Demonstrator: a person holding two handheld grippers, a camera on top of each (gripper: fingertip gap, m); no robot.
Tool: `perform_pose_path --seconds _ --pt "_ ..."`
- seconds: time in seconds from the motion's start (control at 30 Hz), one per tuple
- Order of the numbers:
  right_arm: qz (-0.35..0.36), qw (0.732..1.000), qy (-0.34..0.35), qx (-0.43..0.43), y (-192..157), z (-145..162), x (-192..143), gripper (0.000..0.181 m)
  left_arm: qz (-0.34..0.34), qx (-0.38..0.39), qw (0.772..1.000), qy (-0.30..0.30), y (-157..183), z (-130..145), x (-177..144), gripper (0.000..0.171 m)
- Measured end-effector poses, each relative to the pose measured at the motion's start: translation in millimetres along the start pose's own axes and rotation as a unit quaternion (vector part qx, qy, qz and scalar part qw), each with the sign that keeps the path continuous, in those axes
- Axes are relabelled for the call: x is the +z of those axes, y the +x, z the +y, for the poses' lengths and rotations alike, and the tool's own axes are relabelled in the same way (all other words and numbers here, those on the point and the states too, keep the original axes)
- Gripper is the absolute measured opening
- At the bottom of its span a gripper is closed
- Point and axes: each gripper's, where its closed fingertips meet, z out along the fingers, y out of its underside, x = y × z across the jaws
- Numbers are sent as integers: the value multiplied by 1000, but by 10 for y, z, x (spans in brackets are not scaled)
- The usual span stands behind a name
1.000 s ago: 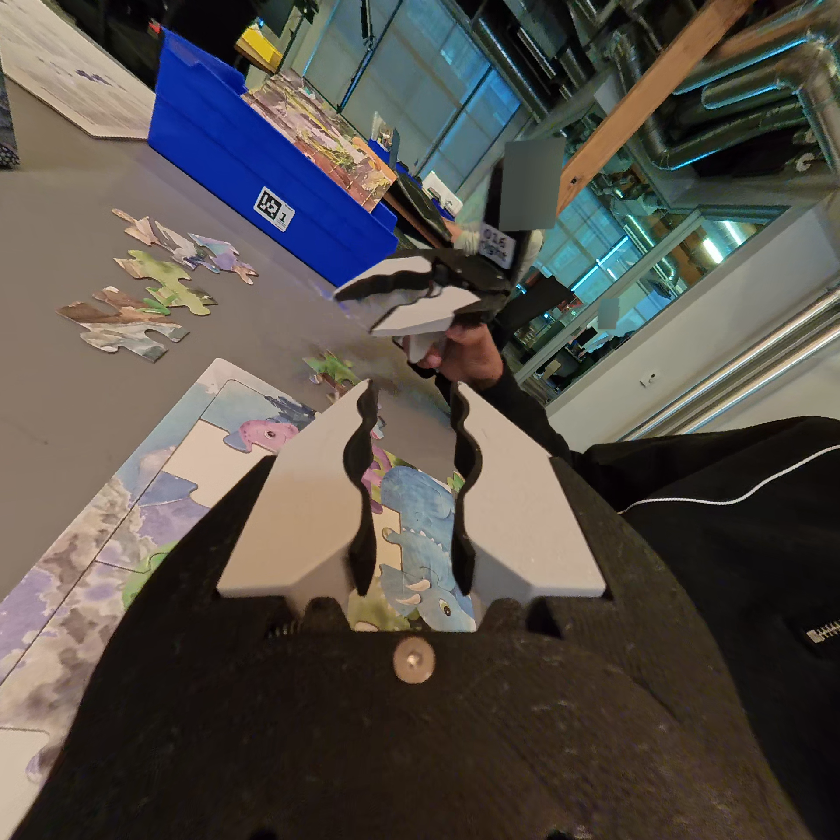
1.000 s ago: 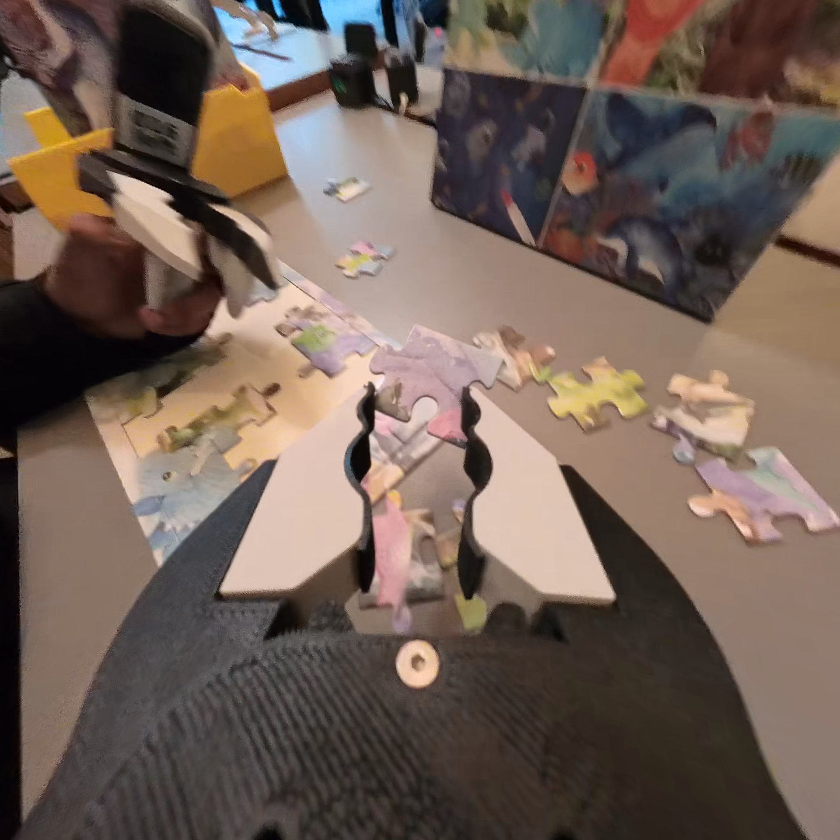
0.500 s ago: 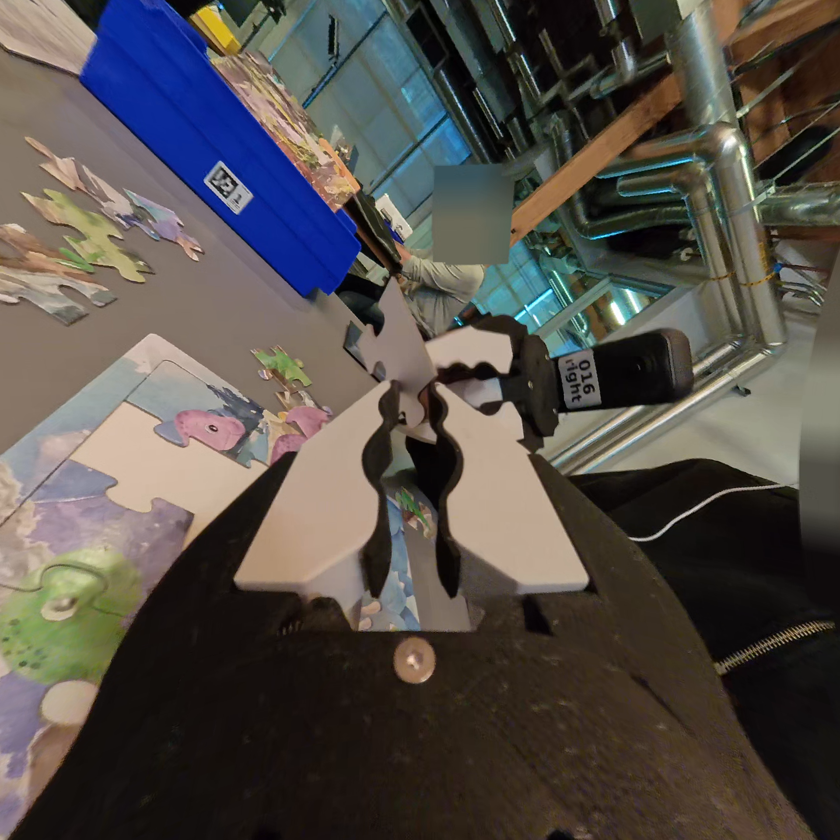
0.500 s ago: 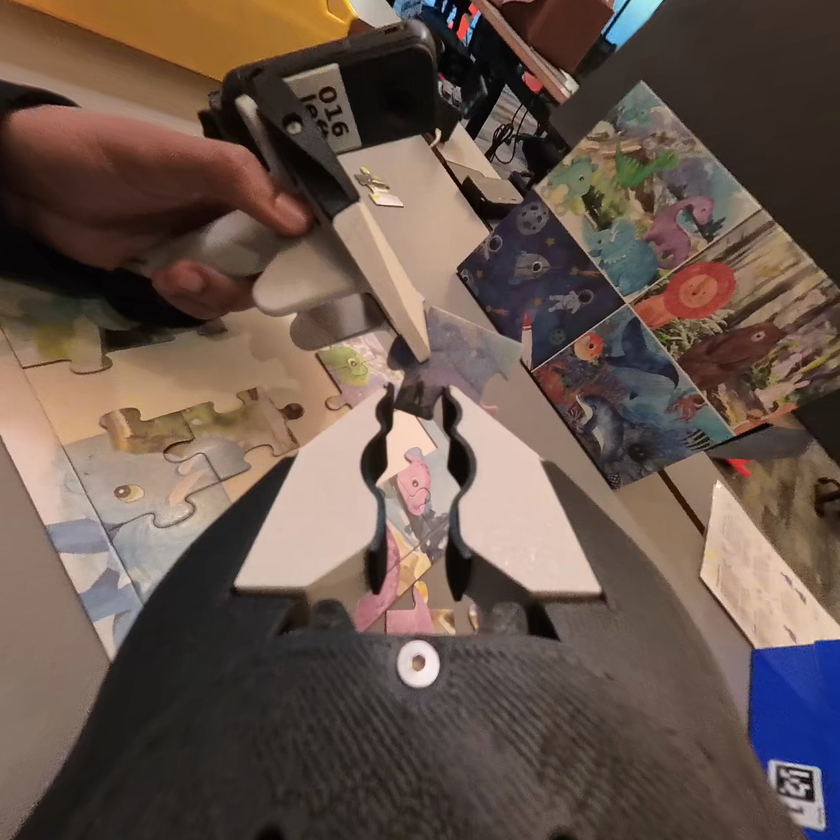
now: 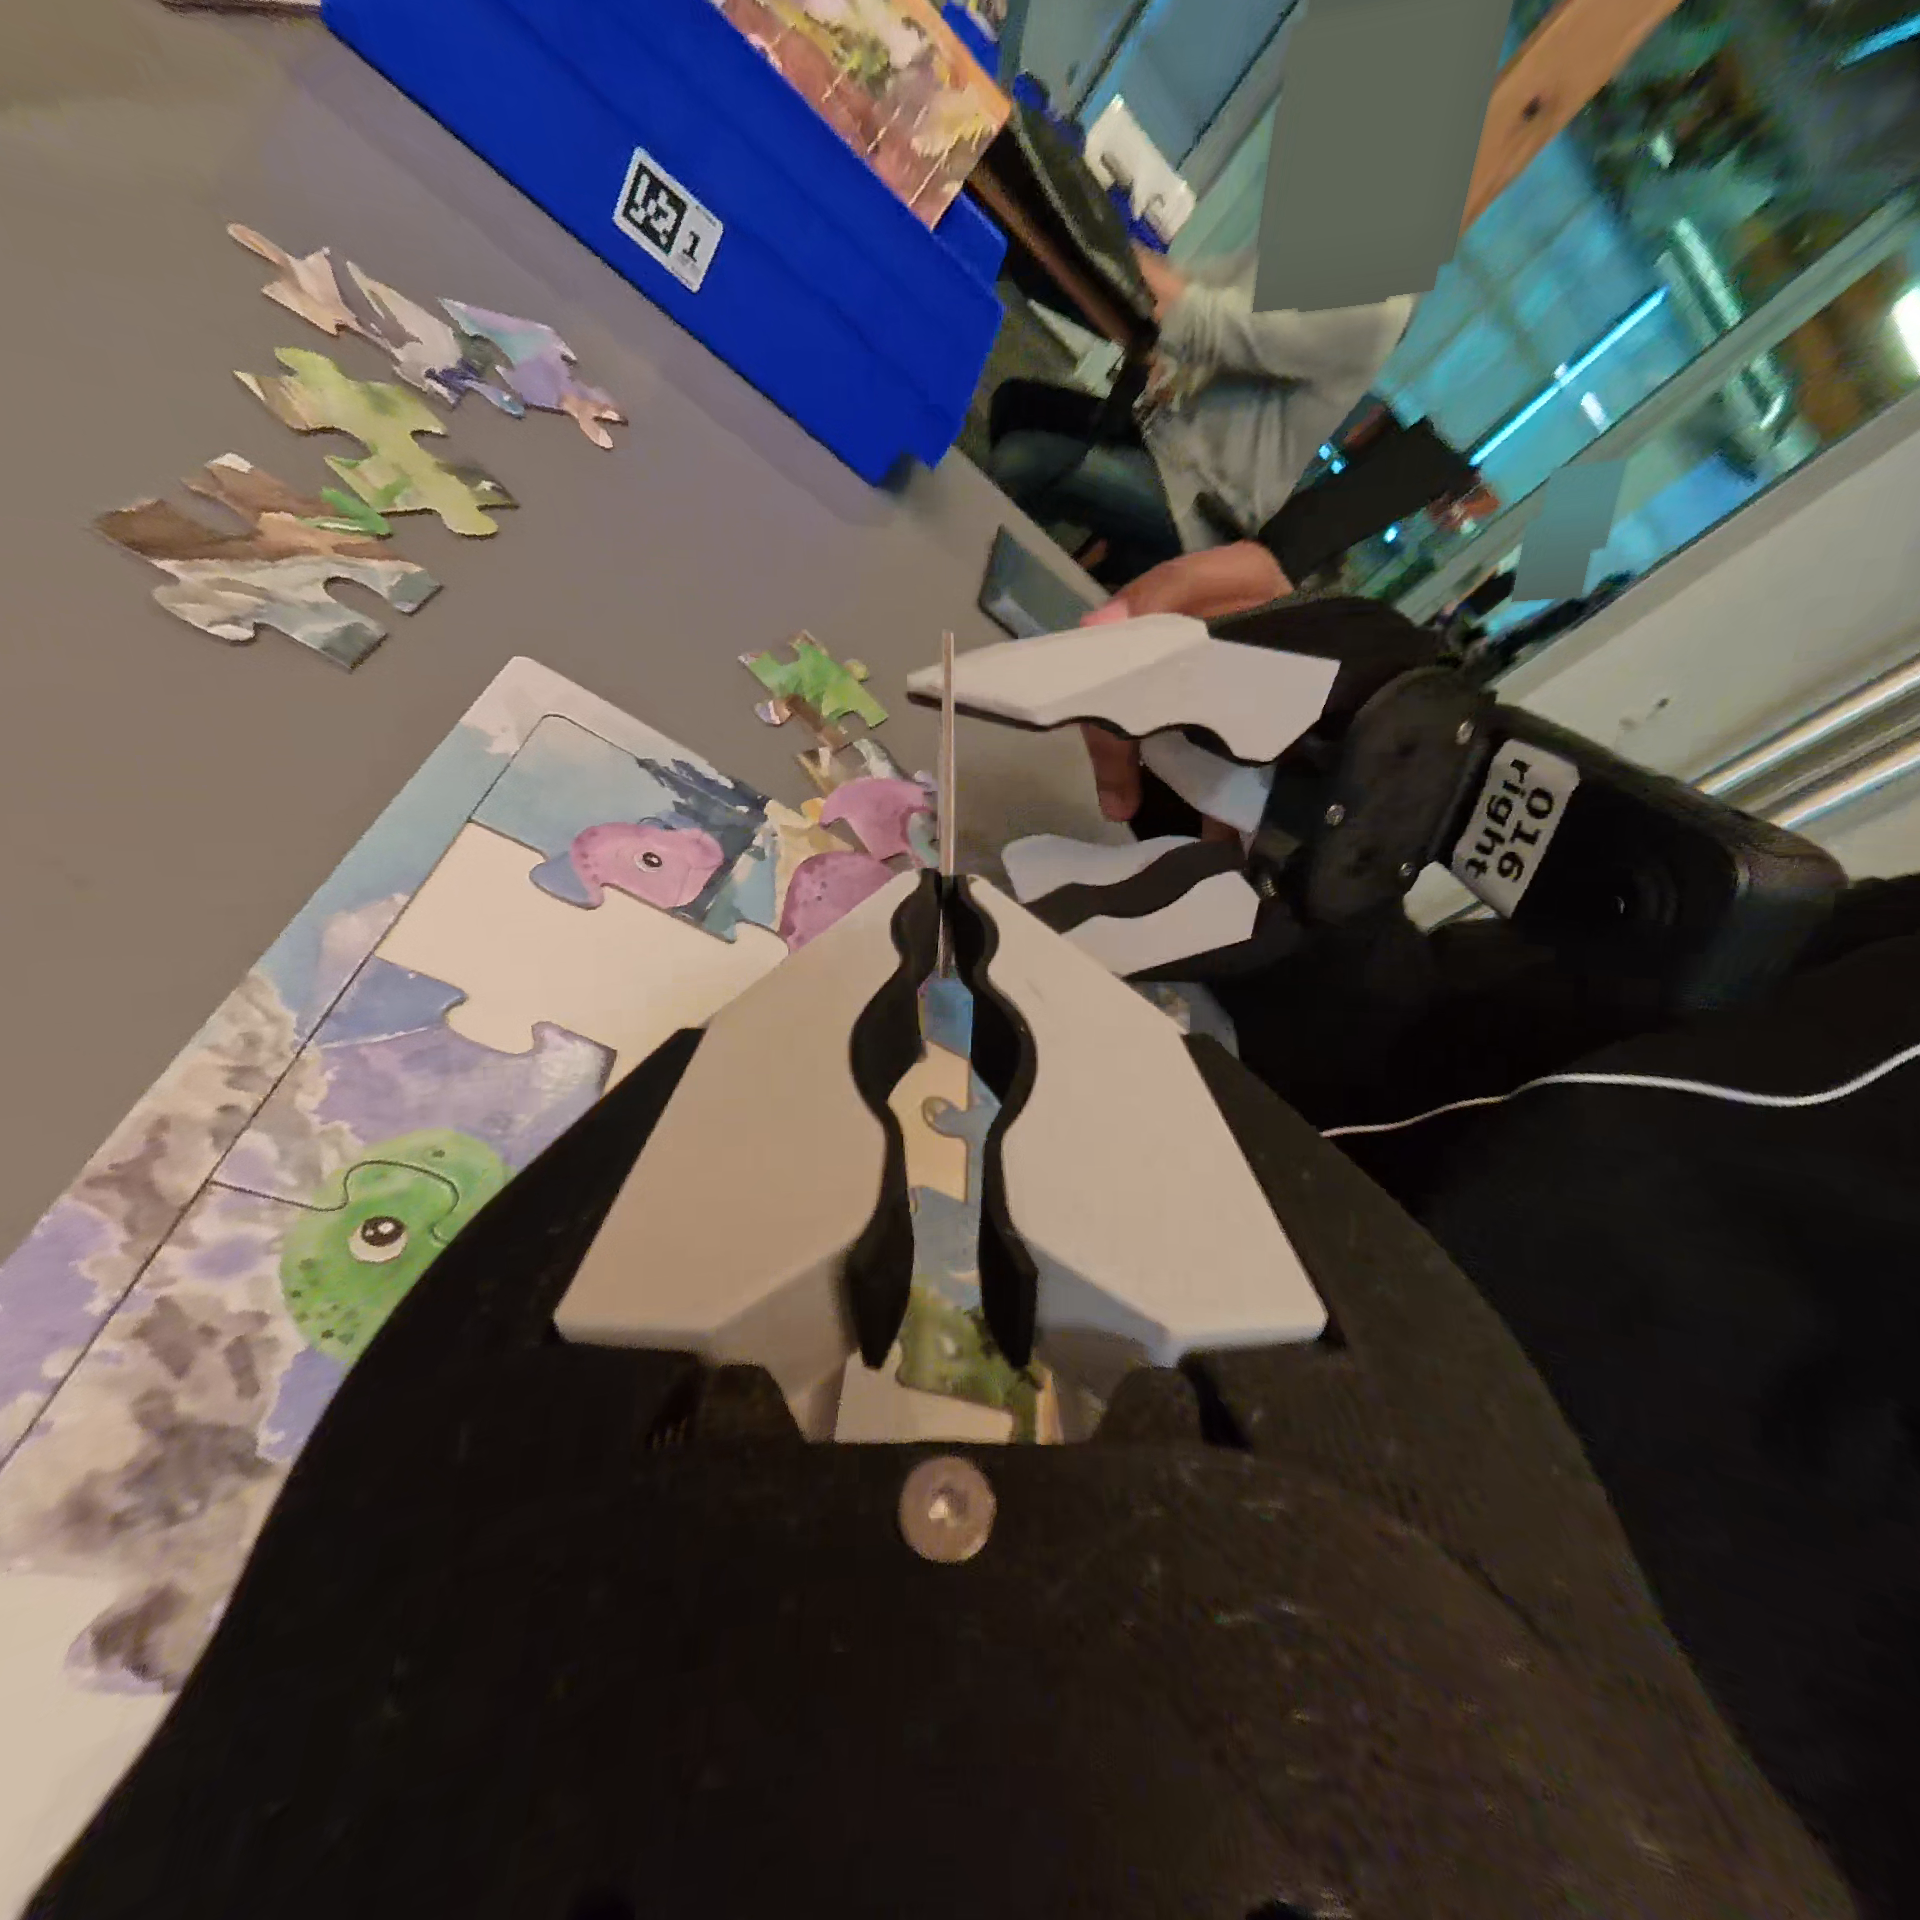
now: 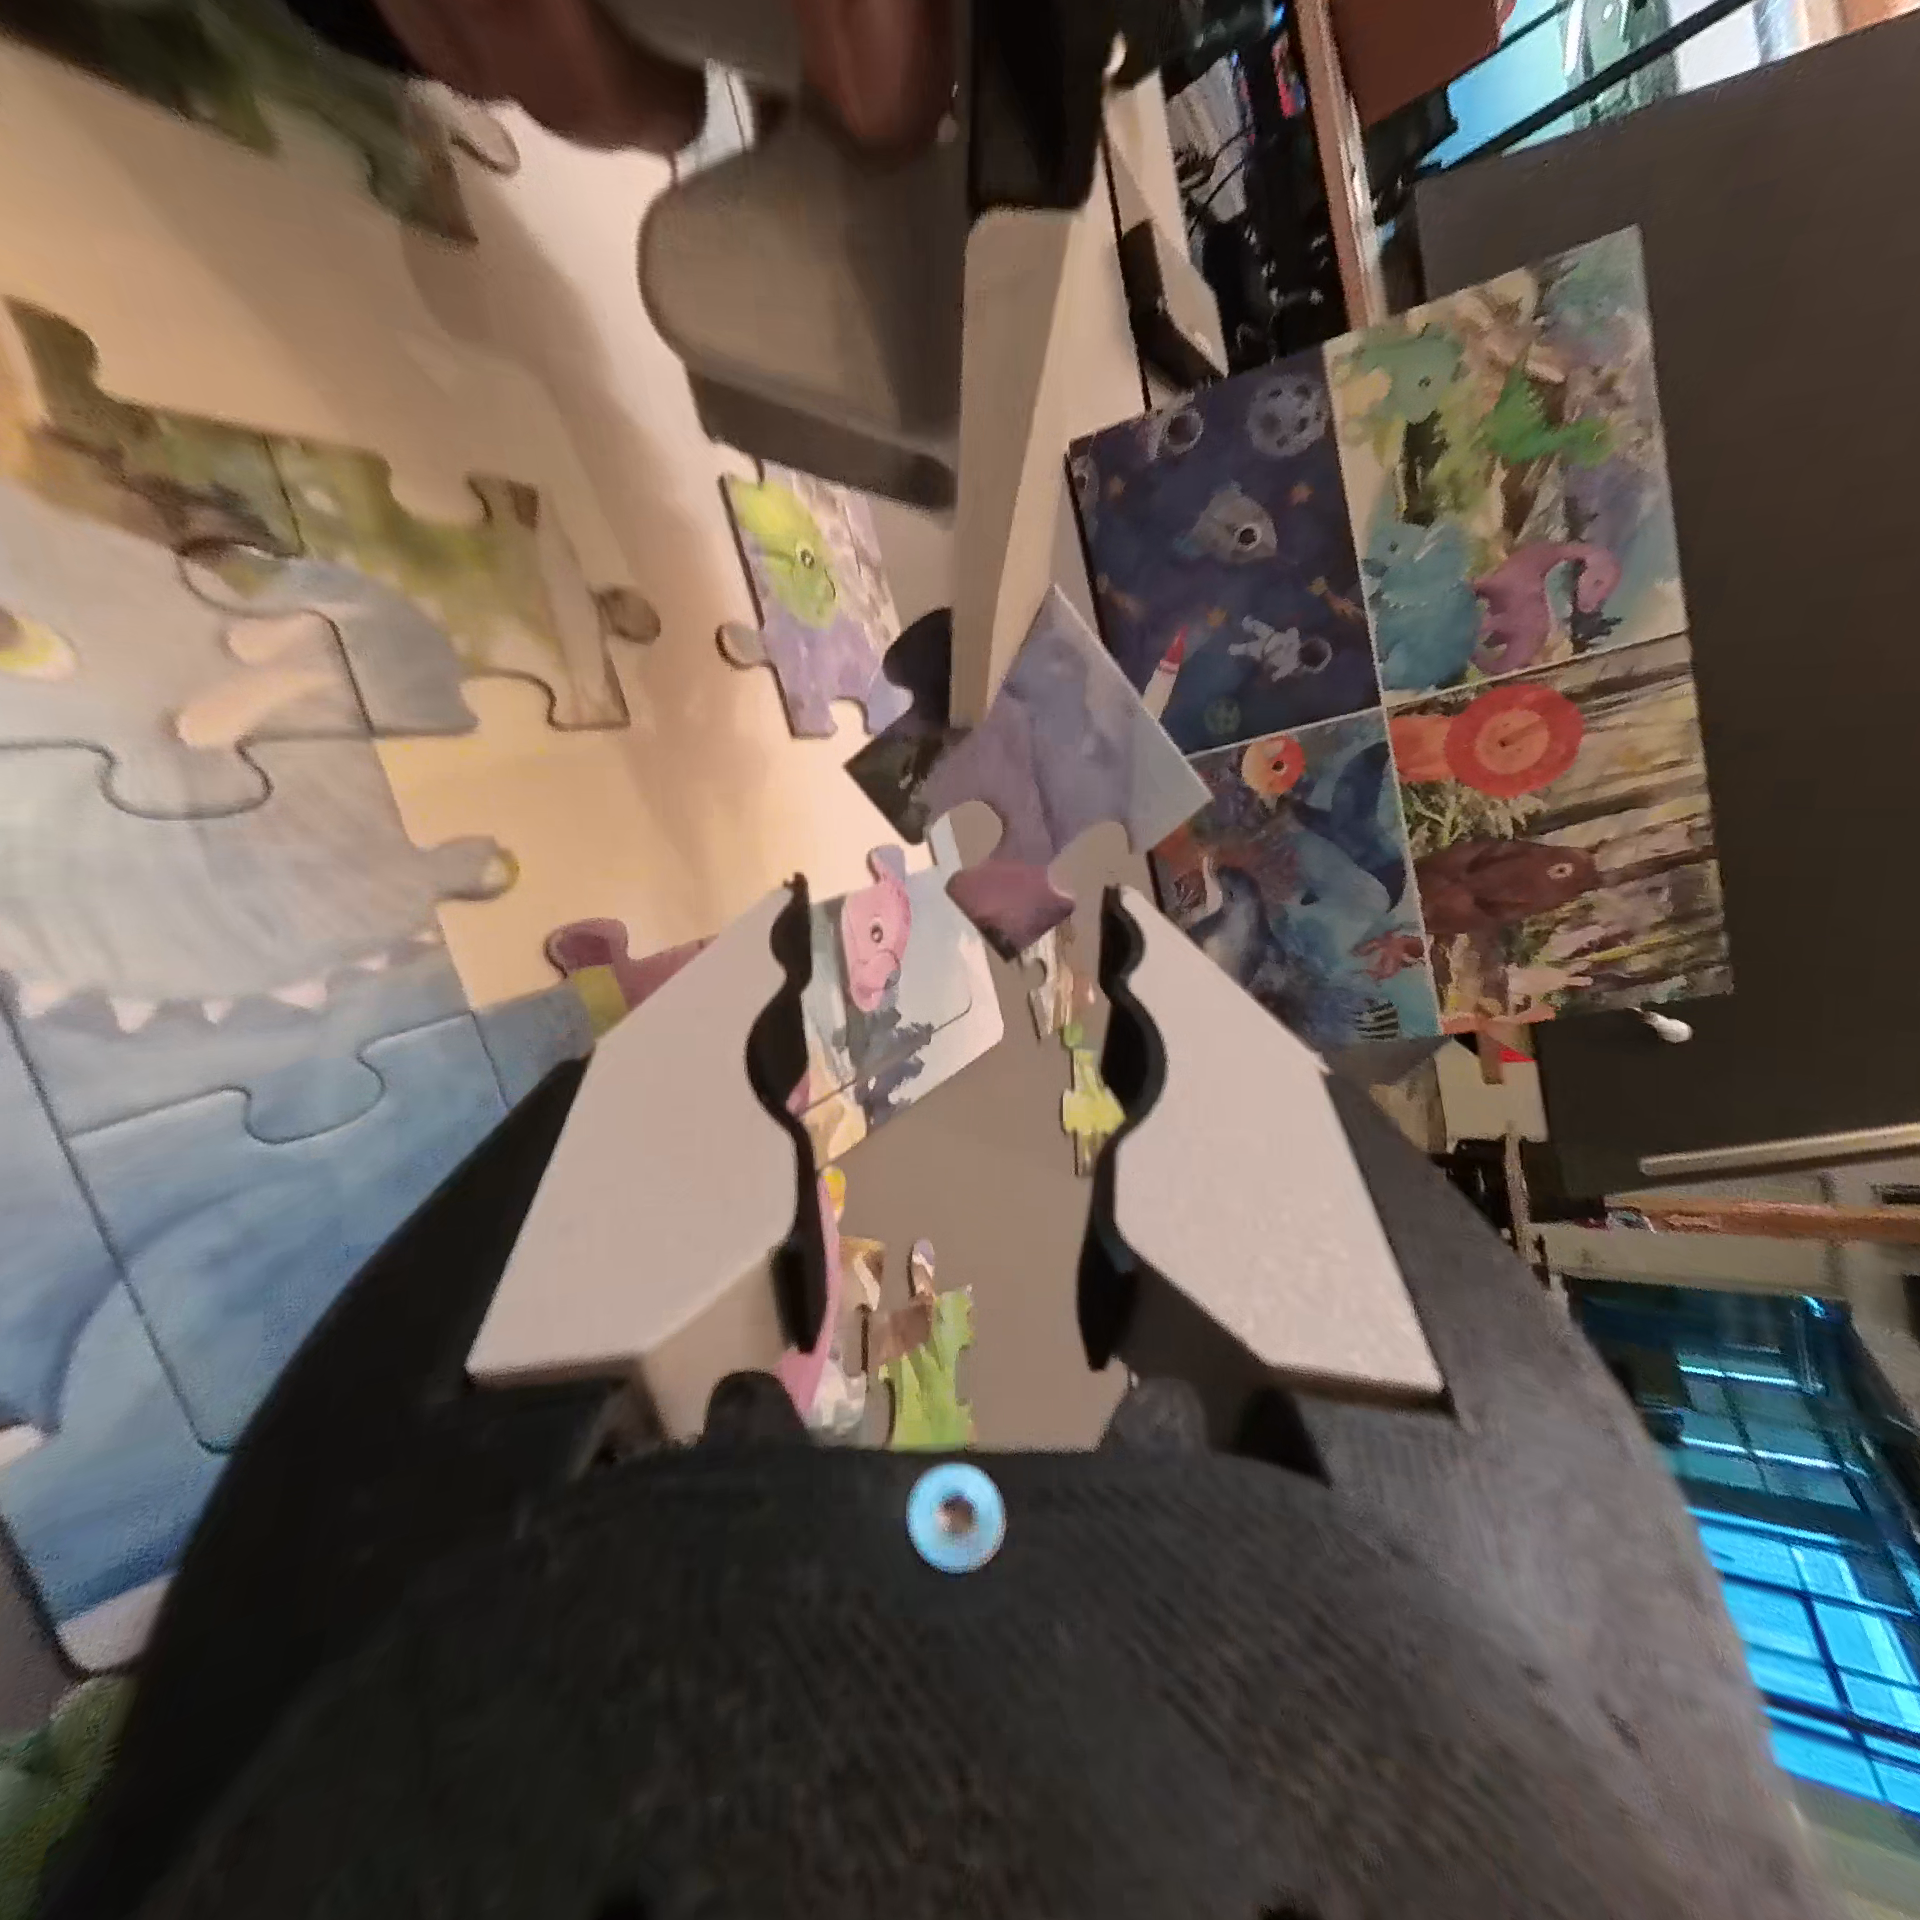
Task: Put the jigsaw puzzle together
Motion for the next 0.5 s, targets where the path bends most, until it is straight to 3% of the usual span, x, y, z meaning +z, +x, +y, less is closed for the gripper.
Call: perform_pose_path --seconds 0.13,0.27,0.5 --pt "-23 1000 1 6 -93 5 27 45 10 -1 1000 -14 29 47 28 0" --pt "-27 1000 4 -10 -110 -27 -13 16 17 -12 1000 12 27 -30 -25 0" --pt "-42 999 10 21 -104 -47 -32 16 26 -23 999 22 35 -51 -41 0"
